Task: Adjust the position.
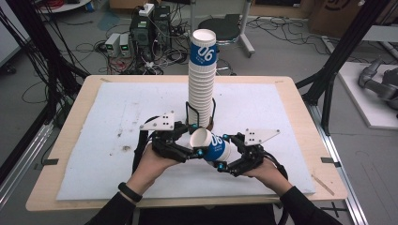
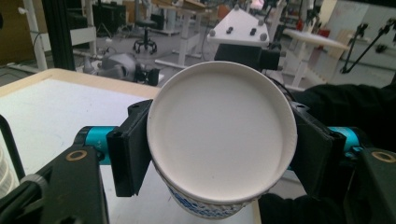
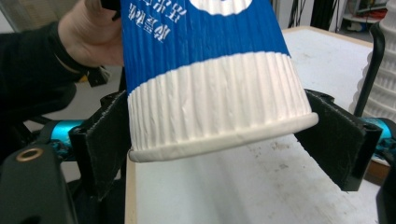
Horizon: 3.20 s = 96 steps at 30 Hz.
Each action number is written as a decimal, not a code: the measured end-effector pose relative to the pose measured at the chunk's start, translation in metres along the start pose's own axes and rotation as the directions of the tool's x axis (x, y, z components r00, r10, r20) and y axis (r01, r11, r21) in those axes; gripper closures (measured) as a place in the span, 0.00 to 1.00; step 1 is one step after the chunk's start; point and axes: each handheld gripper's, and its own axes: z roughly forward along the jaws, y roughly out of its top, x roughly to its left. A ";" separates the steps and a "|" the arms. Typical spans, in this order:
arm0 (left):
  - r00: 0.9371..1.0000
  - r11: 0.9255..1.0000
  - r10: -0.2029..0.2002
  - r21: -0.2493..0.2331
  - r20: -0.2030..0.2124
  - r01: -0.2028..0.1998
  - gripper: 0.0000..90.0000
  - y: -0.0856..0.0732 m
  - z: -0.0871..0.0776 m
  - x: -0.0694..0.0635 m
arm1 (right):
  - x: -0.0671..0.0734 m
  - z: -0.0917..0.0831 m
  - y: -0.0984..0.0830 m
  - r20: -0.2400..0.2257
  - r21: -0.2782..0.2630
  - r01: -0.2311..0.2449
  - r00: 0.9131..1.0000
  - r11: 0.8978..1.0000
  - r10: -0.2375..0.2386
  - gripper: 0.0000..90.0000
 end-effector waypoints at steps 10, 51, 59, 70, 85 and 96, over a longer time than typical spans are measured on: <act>1.000 0.998 -0.007 0.058 -0.002 0.007 0.32 0.000 0.001 0.000 | -0.003 -0.002 -0.001 -0.035 0.037 0.007 0.999 0.999 -0.005 0.21; 0.999 0.999 0.022 0.029 0.025 -0.023 0.33 -0.008 -0.002 0.005 | -0.005 -0.016 0.010 -0.018 -0.059 -0.046 0.999 0.997 0.045 0.17; 0.999 0.995 0.001 0.103 0.037 -0.005 0.33 -0.007 -0.001 0.005 | -0.005 -0.019 0.011 -0.037 -0.020 -0.018 0.999 1.000 0.017 0.20; 0.997 0.925 0.078 0.371 0.019 -0.079 0.26 -0.004 0.008 -0.001 | -0.003 -0.013 0.008 -0.036 0.097 0.047 0.998 0.994 -0.043 0.24; 0.992 0.868 0.116 0.480 0.056 -0.129 0.29 -0.008 0.015 -0.006 | 0.001 -0.011 0.009 -0.060 0.149 0.091 0.995 0.985 -0.083 0.24; 0.994 0.951 0.094 0.292 0.049 -0.105 0.33 -0.005 0.000 0.005 | -0.003 -0.021 0.013 -0.024 0.064 0.057 0.998 0.996 -0.056 0.20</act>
